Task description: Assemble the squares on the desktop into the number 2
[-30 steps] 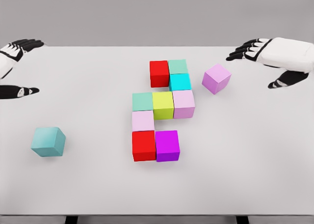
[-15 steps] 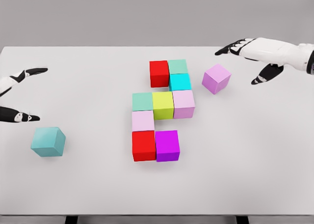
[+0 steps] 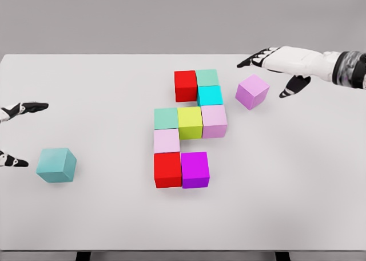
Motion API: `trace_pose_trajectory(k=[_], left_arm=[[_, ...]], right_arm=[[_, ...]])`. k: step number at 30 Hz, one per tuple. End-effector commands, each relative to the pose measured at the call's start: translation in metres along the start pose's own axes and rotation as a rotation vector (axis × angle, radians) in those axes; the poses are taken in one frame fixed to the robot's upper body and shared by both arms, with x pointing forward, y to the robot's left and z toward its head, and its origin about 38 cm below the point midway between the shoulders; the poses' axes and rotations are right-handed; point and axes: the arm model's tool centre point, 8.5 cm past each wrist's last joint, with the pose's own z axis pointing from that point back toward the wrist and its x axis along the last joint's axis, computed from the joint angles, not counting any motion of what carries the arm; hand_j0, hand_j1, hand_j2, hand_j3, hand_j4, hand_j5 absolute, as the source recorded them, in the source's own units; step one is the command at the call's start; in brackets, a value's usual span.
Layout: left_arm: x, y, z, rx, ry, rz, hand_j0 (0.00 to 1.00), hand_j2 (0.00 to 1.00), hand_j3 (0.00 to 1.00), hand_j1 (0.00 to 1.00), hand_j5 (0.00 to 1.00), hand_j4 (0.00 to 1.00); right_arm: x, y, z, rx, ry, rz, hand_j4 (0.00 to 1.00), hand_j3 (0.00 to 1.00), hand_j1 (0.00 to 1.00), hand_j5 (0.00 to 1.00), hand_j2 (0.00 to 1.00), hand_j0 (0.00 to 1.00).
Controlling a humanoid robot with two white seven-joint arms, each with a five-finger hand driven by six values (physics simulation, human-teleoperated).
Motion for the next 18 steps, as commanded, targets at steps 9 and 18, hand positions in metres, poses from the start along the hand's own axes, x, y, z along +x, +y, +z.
trace_pose_trajectory(k=[9, 18], left_arm=[[-0.012, -0.031, 0.010, -0.075, 0.052, 0.073, 1.00, 1.00, 1.00, 1.00, 1.00, 1.00], [-0.013, -0.041, -0.001, -0.062, 0.011, 0.080, 1.00, 1.00, 1.00, 1.00, 1.00, 1.00]], right_arm=[[-0.007, 0.006, -0.028, 0.043, 0.036, 0.029, 1.00, 1.00, 1.00, 1.00, 1.00, 1.00], [-0.014, 0.014, -0.043, 0.075, 0.048, 0.042, 1.00, 1.00, 1.00, 1.00, 1.00, 1.00]])
